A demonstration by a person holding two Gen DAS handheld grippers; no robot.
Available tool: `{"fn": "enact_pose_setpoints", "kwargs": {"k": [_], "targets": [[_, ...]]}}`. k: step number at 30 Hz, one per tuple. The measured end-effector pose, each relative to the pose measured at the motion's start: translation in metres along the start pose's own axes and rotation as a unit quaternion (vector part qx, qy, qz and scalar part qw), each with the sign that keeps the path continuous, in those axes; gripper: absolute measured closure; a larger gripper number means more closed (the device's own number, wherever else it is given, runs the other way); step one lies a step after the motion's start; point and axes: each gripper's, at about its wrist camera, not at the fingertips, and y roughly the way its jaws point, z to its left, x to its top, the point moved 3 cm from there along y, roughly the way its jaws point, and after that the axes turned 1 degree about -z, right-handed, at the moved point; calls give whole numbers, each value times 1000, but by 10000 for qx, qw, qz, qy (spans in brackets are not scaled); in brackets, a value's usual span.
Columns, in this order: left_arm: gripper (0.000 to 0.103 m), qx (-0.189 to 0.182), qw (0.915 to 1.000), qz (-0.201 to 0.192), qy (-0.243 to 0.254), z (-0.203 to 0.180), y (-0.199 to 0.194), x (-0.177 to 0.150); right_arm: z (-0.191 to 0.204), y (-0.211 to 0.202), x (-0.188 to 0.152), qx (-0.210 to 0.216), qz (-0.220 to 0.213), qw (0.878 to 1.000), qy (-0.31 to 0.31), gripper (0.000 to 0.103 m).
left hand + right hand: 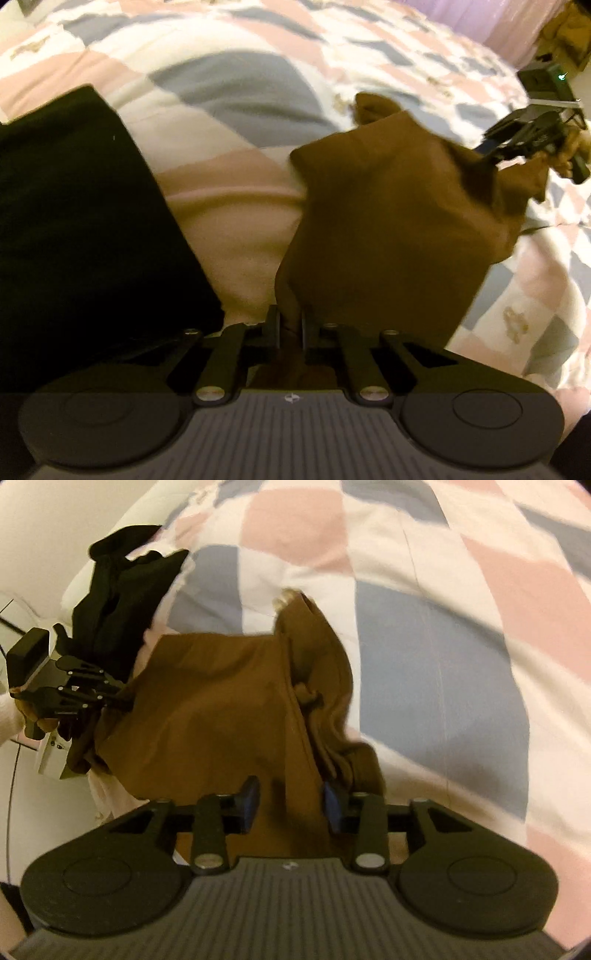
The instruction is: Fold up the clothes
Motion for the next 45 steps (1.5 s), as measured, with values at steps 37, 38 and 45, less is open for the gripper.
{"fn": "enact_pose_setpoints", "kwargs": {"k": [37, 38, 45], "targets": [[94, 1799, 9685, -1638, 528, -59, -72, -22, 121, -78, -53, -2902, -2078, 9311, -758, 100], [94, 1913, 9610, -1902, 613, -67, -88, -16, 140, -91, -60, -3215, -2283, 9144, -913, 100], [93, 2486, 8869, -3689, 1246, -138, -218, 36, 251, -196, -89, -4678, -3930, 7780, -1466, 100]]}}
